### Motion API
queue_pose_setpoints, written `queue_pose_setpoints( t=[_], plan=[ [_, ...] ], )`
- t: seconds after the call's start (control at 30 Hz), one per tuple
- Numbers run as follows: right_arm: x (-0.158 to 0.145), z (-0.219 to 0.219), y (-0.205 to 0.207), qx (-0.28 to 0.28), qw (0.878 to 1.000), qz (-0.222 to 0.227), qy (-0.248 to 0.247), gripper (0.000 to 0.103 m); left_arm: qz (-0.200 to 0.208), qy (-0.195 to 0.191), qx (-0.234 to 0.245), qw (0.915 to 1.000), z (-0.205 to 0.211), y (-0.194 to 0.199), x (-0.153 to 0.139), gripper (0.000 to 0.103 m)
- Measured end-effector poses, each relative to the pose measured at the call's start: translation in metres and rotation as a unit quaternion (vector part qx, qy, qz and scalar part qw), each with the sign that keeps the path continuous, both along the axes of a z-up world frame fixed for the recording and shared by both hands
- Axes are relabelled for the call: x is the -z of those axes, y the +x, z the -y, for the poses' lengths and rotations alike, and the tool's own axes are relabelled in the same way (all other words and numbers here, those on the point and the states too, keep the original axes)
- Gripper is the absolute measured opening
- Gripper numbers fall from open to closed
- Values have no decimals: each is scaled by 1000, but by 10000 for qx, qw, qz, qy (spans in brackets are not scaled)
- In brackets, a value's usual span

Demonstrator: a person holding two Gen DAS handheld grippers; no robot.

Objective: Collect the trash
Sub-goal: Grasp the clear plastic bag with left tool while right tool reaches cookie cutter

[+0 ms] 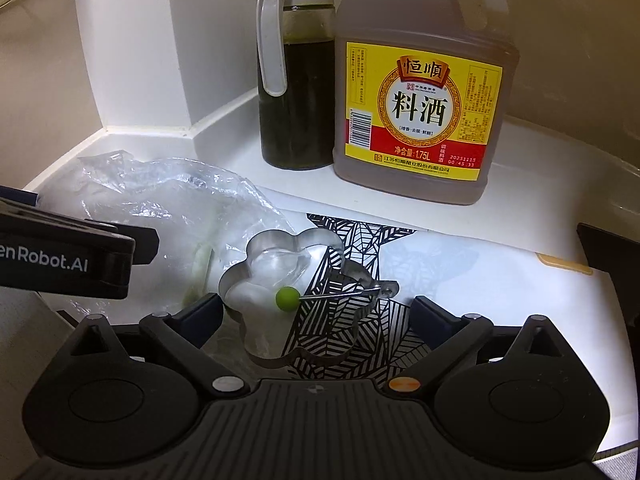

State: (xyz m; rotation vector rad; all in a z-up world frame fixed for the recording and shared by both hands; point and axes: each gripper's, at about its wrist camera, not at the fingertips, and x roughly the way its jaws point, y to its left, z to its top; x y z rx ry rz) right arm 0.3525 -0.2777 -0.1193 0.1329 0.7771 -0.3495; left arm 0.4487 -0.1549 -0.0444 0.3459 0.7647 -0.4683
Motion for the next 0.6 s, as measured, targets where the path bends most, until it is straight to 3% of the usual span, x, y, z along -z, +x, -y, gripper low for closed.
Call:
queue_pose_setpoints(
  t=[0.1,0.13,0.2,0.23,0.3,0.6],
  plan=[
    [-1,0,-2,-41,9999,74,-73,96,90,-30,103,9999,3,-3,-1,98],
    [-2,-1,-5,-68,9999,117,-93,82,157,-69,149,9997,4,-5,-4,91],
    [-5,-1,-11,-1,9997,222,-129,83,95,-198,223,9995,2,-6,-10,51],
    [-7,0,-15,12,9995,286,-118,82,4,-318,224,9992,0,-6,-14,42],
    [-11,1,-22,43,9991,399,-110,82,-110,-542,238,9982,-4,-6,-20,9],
    [-43,3,-57,194,9960,867,-137,82,131,-1225,379,9917,-35,-35,-62,4]
  ],
)
